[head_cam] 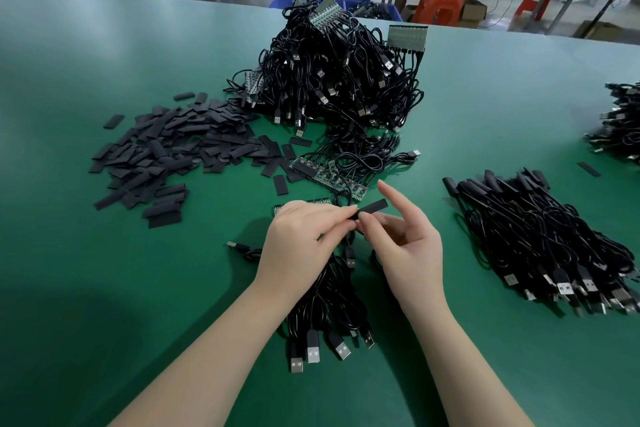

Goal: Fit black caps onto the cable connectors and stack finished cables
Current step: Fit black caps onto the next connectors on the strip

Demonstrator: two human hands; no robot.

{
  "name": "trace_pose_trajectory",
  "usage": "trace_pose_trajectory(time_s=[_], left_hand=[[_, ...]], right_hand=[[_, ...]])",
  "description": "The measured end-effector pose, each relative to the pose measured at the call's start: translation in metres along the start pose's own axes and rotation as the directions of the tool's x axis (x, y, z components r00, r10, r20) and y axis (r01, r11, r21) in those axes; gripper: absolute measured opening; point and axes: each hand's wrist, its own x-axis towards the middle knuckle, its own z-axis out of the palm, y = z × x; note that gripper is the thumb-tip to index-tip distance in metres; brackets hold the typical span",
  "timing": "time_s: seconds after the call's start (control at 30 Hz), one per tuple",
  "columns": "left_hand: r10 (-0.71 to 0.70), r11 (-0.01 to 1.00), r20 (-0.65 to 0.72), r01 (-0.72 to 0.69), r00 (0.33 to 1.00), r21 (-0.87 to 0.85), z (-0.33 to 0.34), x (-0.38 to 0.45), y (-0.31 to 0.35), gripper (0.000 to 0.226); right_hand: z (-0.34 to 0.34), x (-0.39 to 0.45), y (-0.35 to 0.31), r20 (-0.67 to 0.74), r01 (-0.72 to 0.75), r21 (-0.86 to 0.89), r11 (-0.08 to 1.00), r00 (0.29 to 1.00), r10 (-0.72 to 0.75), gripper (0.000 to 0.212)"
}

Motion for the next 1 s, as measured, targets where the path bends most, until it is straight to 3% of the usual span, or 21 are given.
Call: trace_pose_trajectory(time_s=[0.13, 0.23, 0.3, 0.37, 0.5, 0.57, 0.67, 0.77, 0.87, 1.0], left_hand=[[-0.012, 1.0, 0.008, 0.012, 1.0, -0.01, 0.0, -0.002, -0.002, 0.019], [-0.063, 0.997, -0.03, 0.062, 0.998, -0.035, -0.001, -0.002, -0.001, 0.02], [-0.05, 0.999, -0.046, 0.049, 0.998, -0.014, 0.0, -0.002, 0.0, 0.023], [-0.006, 1.0, -0.04, 0.007, 0.999, 0.026, 0.0, -0.002, 0.0, 0.027], [-0.07, 0.998, 0.02, 0.07, 0.997, 0.008, -0.002, 0.001, 0.001, 0.038], [-0.102, 0.994, 0.06, 0.1, 0.993, 0.036, -0.001, 0.002, 0.0, 0.039], [-0.113, 0.991, 0.07, 0.107, 0.991, 0.08, 0.0, 0.003, -0.003, 0.02], [-0.09, 0.994, 0.075, 0.084, 0.993, 0.073, 0.0, 0.002, -0.004, 0.014], [-0.07, 0.996, 0.068, 0.066, 0.995, 0.063, -0.001, 0.002, -0.004, 0.023], [-0.079, 0.993, 0.019, 0.077, 0.997, 0.091, -0.007, 0.002, -0.003, 0.055]], right_hand=[[-0.001, 0.0, 0.0, 0.033, 0.02, -0.084, 0.996, 0.999, -0.017, 0.049], [-0.001, 0.0, 0.001, 0.047, -0.036, -0.043, 0.998, 0.998, 0.038, 0.052], [0.002, 0.0, 0.002, 0.091, -0.052, -0.077, 0.996, 0.994, 0.059, 0.035], [0.004, -0.001, 0.002, 0.142, 0.033, -0.195, 0.98, 0.99, -0.005, 0.01], [0.0, 0.0, 0.003, 0.062, 0.069, -0.218, 0.974, 0.996, -0.057, 0.02], [-0.002, 0.002, 0.002, 0.008, 0.035, -0.163, 0.986, 0.999, -0.034, 0.019], [-0.002, 0.005, -0.001, -0.077, -0.022, 0.011, 1.0, 0.997, 0.023, 0.018], [-0.003, 0.003, 0.002, -0.014, -0.008, -0.032, 0.999, 1.0, 0.008, 0.021], [0.001, 0.0, 0.003, 0.03, 0.039, -0.108, 0.993, 0.999, -0.036, 0.021], [-0.014, 0.014, -0.027, -0.122, 0.04, 0.22, 0.975, 0.992, -0.014, 0.011]])
